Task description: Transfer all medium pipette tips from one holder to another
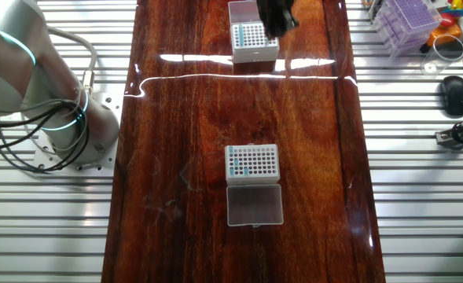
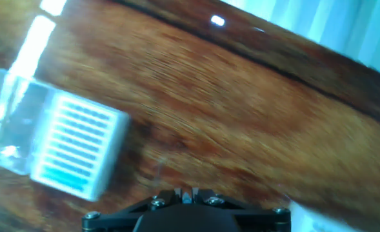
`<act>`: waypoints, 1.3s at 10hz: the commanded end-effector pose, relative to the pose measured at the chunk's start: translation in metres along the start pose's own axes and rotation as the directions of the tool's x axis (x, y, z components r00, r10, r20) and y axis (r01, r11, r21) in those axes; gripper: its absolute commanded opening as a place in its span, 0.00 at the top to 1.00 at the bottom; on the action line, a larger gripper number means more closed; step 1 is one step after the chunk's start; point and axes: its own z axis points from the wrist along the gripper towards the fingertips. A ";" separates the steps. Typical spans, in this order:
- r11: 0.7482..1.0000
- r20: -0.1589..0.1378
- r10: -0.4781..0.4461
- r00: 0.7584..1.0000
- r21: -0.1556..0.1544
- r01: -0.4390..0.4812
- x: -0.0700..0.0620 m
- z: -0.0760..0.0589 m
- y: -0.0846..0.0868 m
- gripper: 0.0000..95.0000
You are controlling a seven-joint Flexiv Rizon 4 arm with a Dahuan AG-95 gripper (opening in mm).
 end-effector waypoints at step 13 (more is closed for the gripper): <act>0.994 -0.002 0.106 0.994 0.013 -0.106 -0.017 0.016 0.048 1.00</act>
